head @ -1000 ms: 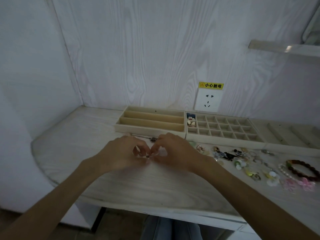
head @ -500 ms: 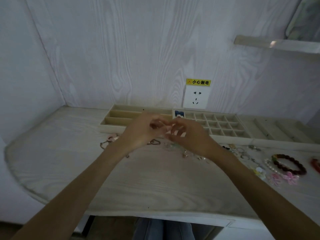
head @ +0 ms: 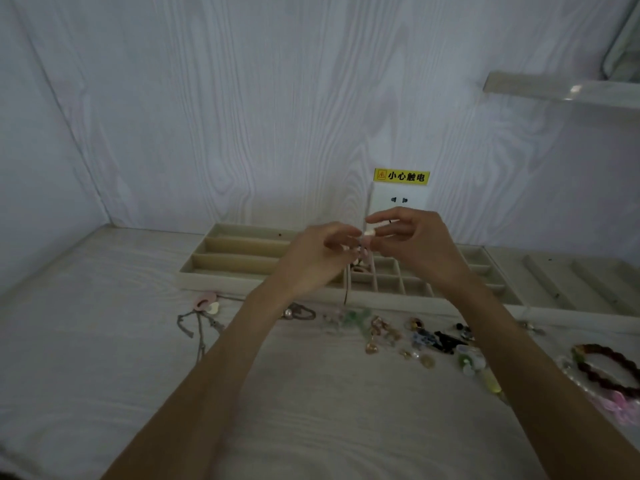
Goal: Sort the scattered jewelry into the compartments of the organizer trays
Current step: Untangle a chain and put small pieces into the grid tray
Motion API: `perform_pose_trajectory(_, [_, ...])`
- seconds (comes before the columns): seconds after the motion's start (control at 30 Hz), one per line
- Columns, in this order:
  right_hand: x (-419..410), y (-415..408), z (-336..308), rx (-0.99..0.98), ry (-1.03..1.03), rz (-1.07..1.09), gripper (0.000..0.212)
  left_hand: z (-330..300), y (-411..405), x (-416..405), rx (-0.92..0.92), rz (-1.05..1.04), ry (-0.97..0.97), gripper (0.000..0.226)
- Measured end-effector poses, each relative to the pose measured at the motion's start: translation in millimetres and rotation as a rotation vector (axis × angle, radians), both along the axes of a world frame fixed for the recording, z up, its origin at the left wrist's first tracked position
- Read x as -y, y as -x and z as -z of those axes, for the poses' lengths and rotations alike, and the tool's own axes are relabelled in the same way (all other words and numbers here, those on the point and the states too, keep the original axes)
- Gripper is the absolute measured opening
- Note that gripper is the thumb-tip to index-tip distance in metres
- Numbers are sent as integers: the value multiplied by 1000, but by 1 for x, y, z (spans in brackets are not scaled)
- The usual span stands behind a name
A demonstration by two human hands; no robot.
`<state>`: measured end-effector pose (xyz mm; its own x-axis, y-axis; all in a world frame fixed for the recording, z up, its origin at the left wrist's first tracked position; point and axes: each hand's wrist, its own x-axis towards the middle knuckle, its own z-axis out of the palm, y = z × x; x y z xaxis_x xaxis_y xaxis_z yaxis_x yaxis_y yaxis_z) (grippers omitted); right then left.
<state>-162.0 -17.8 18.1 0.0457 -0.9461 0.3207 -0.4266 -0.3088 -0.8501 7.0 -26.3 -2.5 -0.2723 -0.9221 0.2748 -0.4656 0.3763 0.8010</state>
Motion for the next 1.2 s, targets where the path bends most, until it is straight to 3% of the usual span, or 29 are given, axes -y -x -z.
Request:
perform_pose_trajectory(0.2, [-2,4,21,-12,-86,38,19,19,0,0,211,-34,7,43])
perform_pose_trajectory(0.4, [-5,5,28,-57,-103,-4,19,13,0,-5,350,-15,85,41])
perform_pose_trajectory(0.5, [-5,4,29,-72,-107,19,22,10,1,-5,299,45,-3,46])
perform_pose_trajectory(0.67, [-7,-2,31,-95,-68,77,25,17,9,-4,239,-46,44,24])
perform_pose_trajectory(0.87, [-8,3,24,-67,-132,-19,39,22,8,1,-43,-36,-17,19])
perform_pose_trajectory(0.97, [-8,9,22,-142,-236,-83,41,23,10,1,-36,-33,12,19])
perform_pose_trajectory(1.2, [-3,12,30,-214,-253,-84,16,29,9,3,131,-75,81,18])
